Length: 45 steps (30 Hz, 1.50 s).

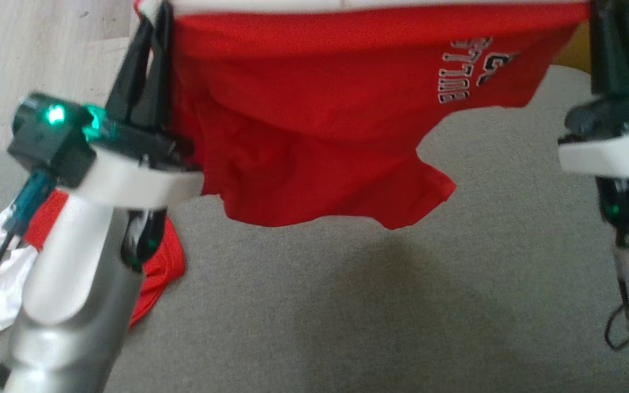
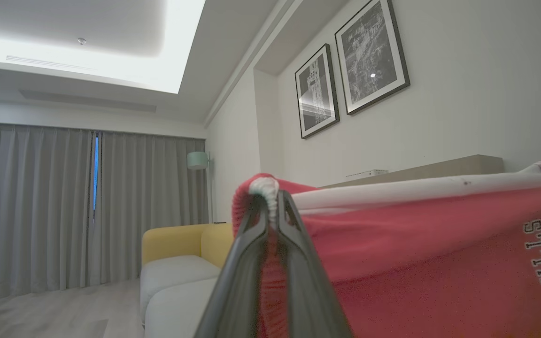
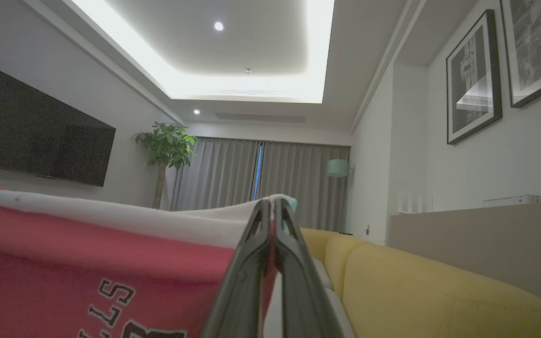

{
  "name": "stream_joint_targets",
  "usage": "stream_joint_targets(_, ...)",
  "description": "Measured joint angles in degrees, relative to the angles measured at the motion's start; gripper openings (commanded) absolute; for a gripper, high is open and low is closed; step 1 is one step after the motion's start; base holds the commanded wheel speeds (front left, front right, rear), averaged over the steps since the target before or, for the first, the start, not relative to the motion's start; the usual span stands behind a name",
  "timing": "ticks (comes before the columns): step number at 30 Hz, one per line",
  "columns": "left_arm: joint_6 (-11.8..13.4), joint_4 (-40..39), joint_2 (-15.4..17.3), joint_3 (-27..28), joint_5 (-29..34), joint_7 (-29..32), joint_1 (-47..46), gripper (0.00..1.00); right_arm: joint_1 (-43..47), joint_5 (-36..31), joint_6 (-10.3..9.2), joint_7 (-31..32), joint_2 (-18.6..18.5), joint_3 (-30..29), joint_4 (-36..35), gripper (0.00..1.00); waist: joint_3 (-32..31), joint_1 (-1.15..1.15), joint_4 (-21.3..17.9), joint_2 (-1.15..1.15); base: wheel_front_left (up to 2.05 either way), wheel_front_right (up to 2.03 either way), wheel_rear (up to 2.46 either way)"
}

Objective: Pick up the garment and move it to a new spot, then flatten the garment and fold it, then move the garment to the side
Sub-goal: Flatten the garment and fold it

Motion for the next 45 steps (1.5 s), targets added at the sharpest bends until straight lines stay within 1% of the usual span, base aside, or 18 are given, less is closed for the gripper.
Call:
stream_joint_targets(5, 1.25, -7.32, 1.41, 0.00, -1.74, 2.83, 5.71, 0.00, 6.88, 0.32, 0.00, 3.27, -0.13, -3.08, -6.53, 0.00, 0.39, 0.00, 0.28, 0.00, 0.00, 0.00, 0.00)
stream_joint_targets(9, 2.03, -11.78, 1.96, 0.00, -1.92, 5.27, 6.72, 0.00, 9.30, -0.62, 0.03, 6.27, 0.11, -6.00, -10.91, 0.00, 1.34, -0.01, 0.46, 0.00, 0.00, 0.00, 0.00)
stream_joint_targets(12, 2.16, -11.80, 2.31, -0.03, -2.36, 7.08, 6.09, 0.00, 9.40, -2.49, 0.05, 8.04, 0.18, -6.65, -11.37, 0.00, 2.61, 0.00, 0.44, 0.00, 0.00, 0.00, 0.00)
stream_joint_targets(14, 1.90, -9.99, 2.30, -0.01, -3.52, 8.18, 4.25, 0.00, 8.45, -2.71, 0.07, 8.59, 0.35, -6.39, -10.23, 0.00, 3.91, 0.00, 0.37, 0.00, 0.00, 0.00, 0.00)
stream_joint_targets(17, 0.33, -5.56, 2.36, -0.03, -3.87, 8.95, -1.30, 0.00, 2.60, -3.39, 0.08, 8.66, 0.22, -5.65, -4.95, 0.00, 6.65, 0.00, 0.18, 0.00, 0.00, 0.00, 0.00)
stream_joint_targets(20, -1.32, 0.59, 2.40, -0.02, -3.82, 9.44, -9.68, 0.00, -7.34, -3.31, 0.09, 7.93, -0.04, -4.52, 2.46, 0.00, 10.22, 0.01, -0.07, 0.00, 0.00, 0.00, 0.00)
stream_joint_targets(23, -2.40, 7.56, 2.29, 0.04, -4.25, 9.14, -18.91, 0.00, -18.16, -3.30, 0.10, 5.99, -0.04, -2.85, 10.69, 0.00, 14.27, 0.02, -0.26, 0.00, 0.00, 0.00, 0.00)
stream_joint_targets(26, -3.24, 14.55, 2.34, 0.04, -3.80, 6.66, -27.61, 0.00, -28.11, -4.91, 0.11, 2.53, -0.10, -0.19, 19.22, 0.00, 18.30, 0.02, -0.41, 0.00, 0.00, 0.00, 0.00)
stream_joint_targets(28, -3.61, 18.50, 2.33, 0.02, -3.25, 4.26, -32.29, 0.00, -33.46, -6.12, 0.13, -0.18, 0.19, 0.51, 24.37, 0.00, 20.69, 0.03, -0.49, 0.00, 0.00, 0.00, 0.00)
stream_joint_targets(32, -4.11, 25.10, 1.56, -1.27, -2.54, 0.60, -38.78, 0.00, -41.05, -9.36, 0.20, -4.38, 0.43, 1.31, 32.83, 0.00, 24.66, 0.03, -0.50, 0.00, 0.00, 0.00, 0.00)
stream_joint_targets(34, -4.13, 27.66, 0.58, -1.91, -2.55, -0.36, -39.83, 0.00, -42.23, -10.44, 0.20, -5.37, 0.57, 1.35, 36.15, 0.00, 26.08, 0.02, -0.35, 0.00, 0.00, 0.00, 0.00)
stream_joint_targets(38, -4.13, 30.39, -1.08, -4.58, -2.96, -0.98, -38.47, 0.00, -40.52, -10.47, 0.20, -6.26, 0.64, 2.13, 42.33, 0.00, 27.45, 0.02, 0.57, 0.00, 0.00, 0.00, 0.00)
stream_joint_targets(40, -4.13, 29.77, -1.47, -5.26, -4.14, -0.98, -35.84, 0.00, -38.01, -9.61, 0.20, -6.41, 0.44, 3.82, 44.92, 0.00, 27.35, 0.01, 1.16, 0.00, 0.00, 0.00, 0.00)
stream_joint_targets(42, -4.13, 28.74, -1.51, -6.11, -5.49, -0.99, -31.69, 0.00, -34.70, -8.08, 0.20, -6.37, 0.32, 6.76, 47.56, 0.00, 26.68, 0.01, 1.44, 0.00, 0.00, 0.00, 0.00)
stream_joint_targets(44, -4.12, 27.39, -1.36, -8.51, -6.54, -0.99, -26.66, 0.00, -31.28, -5.12, 0.20, -5.52, -0.32, 9.82, 49.67, 0.00, 25.76, -0.01, 1.72, 0.00, 0.00, 0.00, 0.00)
stream_joint_targets(45, -4.12, 27.39, -1.36, -8.51, -6.54, -0.99, -26.66, 0.00, -31.28, -5.12, 0.20, -5.52, -0.32, 9.82, 49.67, 0.00, 25.76, -0.01, 1.72, 0.00, 0.00, 0.00, 0.00)
